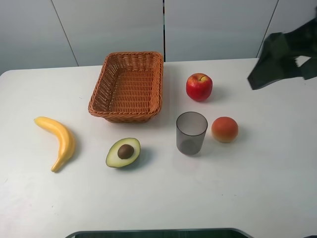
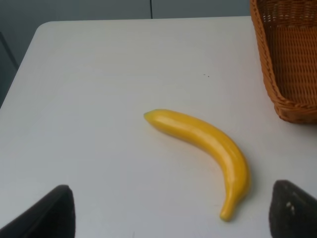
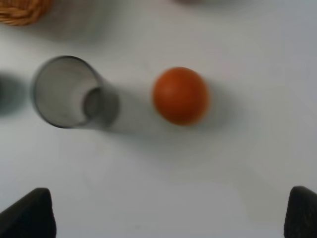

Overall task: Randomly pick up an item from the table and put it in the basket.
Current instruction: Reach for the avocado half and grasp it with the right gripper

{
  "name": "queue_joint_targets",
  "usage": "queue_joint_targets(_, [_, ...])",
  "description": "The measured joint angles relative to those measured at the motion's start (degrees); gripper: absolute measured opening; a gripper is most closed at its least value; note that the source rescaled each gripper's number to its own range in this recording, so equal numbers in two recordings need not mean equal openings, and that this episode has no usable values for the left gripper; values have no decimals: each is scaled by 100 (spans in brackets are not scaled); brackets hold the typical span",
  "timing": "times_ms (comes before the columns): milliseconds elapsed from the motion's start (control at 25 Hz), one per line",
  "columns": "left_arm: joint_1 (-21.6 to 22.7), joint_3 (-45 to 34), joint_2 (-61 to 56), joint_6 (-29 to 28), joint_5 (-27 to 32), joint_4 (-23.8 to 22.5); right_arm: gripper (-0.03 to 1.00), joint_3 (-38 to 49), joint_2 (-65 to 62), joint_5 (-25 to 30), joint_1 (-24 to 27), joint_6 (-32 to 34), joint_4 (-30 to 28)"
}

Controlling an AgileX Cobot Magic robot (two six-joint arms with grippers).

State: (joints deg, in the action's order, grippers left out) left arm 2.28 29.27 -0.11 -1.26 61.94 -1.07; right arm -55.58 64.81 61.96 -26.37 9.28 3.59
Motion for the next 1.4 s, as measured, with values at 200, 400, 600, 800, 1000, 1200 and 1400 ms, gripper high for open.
queue_joint_targets(200, [0,0,0,0,0,0,100,-23,870,-482,-947,1771,0])
queue_joint_targets(400, [0,0,0,0,0,0,100,-33,1634,-620,-1597,2943,47])
queue_joint_targets(600, [0,0,0,0,0,0,100,-172,2320,-647,-2137,3377,47])
queue_joint_targets(800, [0,0,0,0,0,0,100,-498,2940,-794,-2462,3865,47])
queue_joint_targets(1000, [0,0,0,0,0,0,100,-1038,3566,-818,-2751,4020,-68])
queue_joint_targets(1200, [0,0,0,0,0,0,100,-1597,4171,-914,-3025,4558,-98])
queue_joint_targets(1400, [0,0,0,0,0,0,100,-2344,4859,-997,-3247,5144,-156])
